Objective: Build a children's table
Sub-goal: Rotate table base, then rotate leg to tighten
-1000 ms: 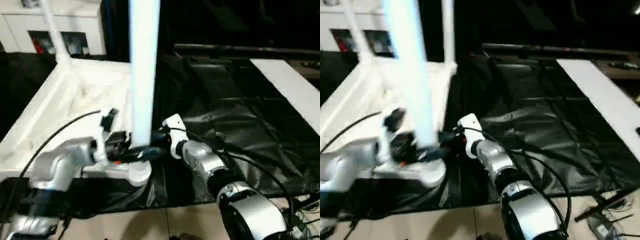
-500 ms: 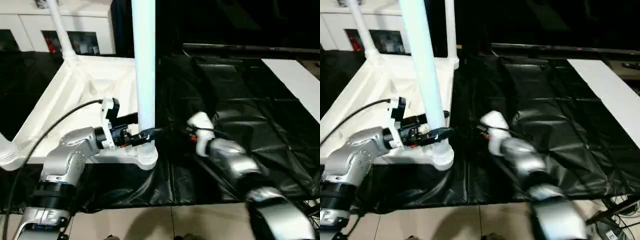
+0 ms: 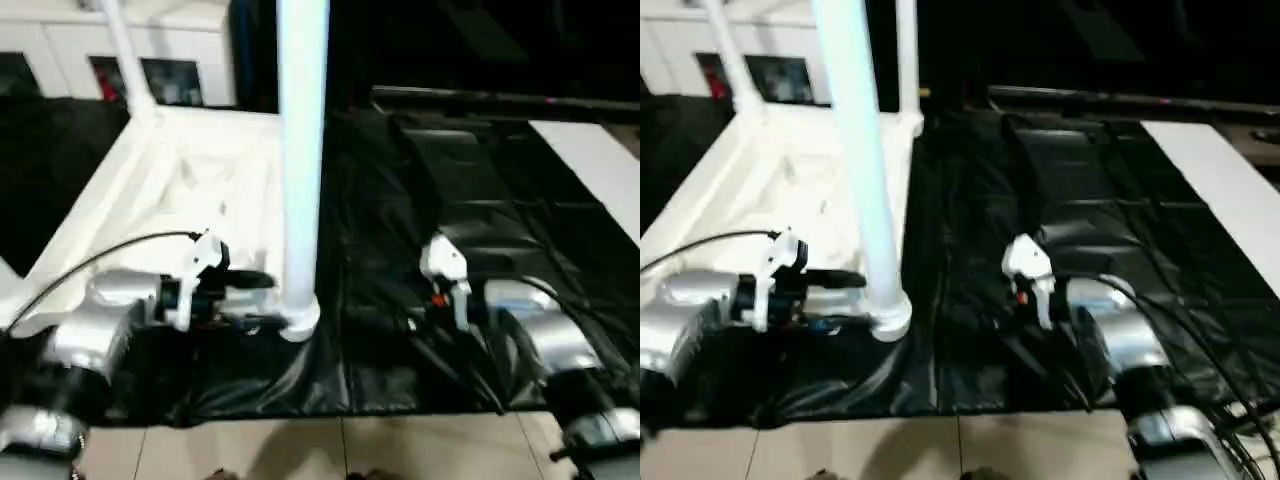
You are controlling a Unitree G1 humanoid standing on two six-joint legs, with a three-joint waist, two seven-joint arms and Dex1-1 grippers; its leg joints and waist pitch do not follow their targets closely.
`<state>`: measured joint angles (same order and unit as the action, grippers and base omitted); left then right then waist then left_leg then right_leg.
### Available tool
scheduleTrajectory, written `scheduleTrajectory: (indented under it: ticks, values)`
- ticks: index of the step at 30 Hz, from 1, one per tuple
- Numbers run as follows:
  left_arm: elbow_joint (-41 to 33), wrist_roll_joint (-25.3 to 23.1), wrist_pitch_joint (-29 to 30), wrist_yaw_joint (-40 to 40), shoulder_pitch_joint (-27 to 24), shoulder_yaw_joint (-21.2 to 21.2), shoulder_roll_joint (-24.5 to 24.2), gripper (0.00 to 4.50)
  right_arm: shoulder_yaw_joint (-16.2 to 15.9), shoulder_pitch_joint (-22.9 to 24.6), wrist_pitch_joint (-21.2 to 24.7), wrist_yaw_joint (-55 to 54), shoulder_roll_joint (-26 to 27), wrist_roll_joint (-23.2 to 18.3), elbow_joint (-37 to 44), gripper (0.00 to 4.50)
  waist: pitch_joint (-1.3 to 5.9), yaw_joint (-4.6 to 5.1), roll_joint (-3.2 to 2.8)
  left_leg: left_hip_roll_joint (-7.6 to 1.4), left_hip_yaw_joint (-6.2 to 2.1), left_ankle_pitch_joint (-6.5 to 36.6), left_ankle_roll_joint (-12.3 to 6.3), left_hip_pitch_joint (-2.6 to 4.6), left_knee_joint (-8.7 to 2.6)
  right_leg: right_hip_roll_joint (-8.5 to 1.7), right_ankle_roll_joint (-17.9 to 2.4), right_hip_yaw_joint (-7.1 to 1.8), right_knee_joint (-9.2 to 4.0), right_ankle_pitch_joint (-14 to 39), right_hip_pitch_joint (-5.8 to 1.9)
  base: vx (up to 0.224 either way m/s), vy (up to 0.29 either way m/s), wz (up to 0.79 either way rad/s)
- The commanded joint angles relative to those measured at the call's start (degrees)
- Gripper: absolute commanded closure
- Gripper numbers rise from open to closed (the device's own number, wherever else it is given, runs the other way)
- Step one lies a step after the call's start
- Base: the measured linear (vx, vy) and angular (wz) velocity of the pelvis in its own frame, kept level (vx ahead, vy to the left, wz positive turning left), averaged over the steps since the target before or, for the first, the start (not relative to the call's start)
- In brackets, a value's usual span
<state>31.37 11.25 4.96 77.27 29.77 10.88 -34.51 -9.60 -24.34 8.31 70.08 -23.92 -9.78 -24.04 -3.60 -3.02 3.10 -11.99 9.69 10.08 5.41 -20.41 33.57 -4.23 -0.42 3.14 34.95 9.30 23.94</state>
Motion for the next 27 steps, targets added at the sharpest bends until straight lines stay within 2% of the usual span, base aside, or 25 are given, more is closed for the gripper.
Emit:
scheduleTrajectory:
  ticks: [1,7,9,12,17,20,27]
  values:
    - [1.82,-2.13,-1.98,1.65,1.18,1.78,-0.66,0.76,-0.38,0.65,1.7,0.5,-1.23,-1.23,3.09,0.0,3.78,-0.33,-0.93,-0.97,0.2,16.99,-1.04,0.42,-4.24,-2.74,-10.28,-2.19,-4.57,20.1,-2.82,0.0,0.0,0.0]
    - [5.96,-3.71,-4.1,4.42,2.84,2.79,-1.49,1.18,-0.97,2.55,3.7,0.31,-2.11,-1.7,6.87,0.0,3.87,-0.69,-1.17,-0.93,0.2,17.67,-0.21,0.53,-4.22,-2.81,-11.03,-2.19,-4.49,18.96,-2.86,0.0,0.0,0.0]
    - [7.66,-4.64,-4.96,4.83,3.32,3.11,-1.8,1.45,-0.97,3.05,4.4,0.28,-2.09,-1.76,7.98,0.0,3.8,-0.72,-1.32,-1.02,0.08,18.07,0.05,0.5,-4.3,-2.93,-11.28,-2.15,-4.44,19.06,-2.93,0.0,0.0,0.0]
    - [9.67,-5.69,-5.8,4.54,3.93,3.26,-2.08,1.51,-0.9,3.48,5.3,0.2,-1.9,-1.76,9.2,0.0,3.76,-0.83,-1.3,-0.96,0.05,18.85,0.18,0.58,-4.28,-2.95,-10.76,-2.17,-4.56,20.31,-2.91,0.0,0.0,0.0]
    - [14.7,-7.56,-9.21,3.83,5.75,3.76,-2.35,2.04,-1.58,4.19,6.54,-0.1,-2.04,-2.27,10.92,0.0,3.7,-0.84,-1.28,-0.9,-0.15,19.92,0.54,0.58,-4.33,-3.09,-9.87,-2.06,-4.81,23.05,-2.92,0.0,0.0,0.0]
    - [15.46,-7.71,-9.32,4.59,6.24,3.75,-2.45,2.3,-1.7,4.37,6.75,-0.22,-2.15,-2.34,11.28,0.0,3.7,-0.86,-1.23,-0.91,-0.14,19.72,0.52,0.65,-4.34,-3.12,-9.49,-2.1,-4.88,23.59,-2.82,0.0,0.0,0.0]
    - [17.56,-8.47,-9.42,6.42,7.23,3.79,-2.35,2.87,-1.79,4.31,7.14,-0.43,-2.08,-2.2,11.56,0.0,3.72,-0.9,-1.27,-0.96,-0.11,19.38,0.66,0.66,-4.35,-3.12,-10.54,-2.15,-4.71,21.74,-2.87,0.0,0.0,0.0]
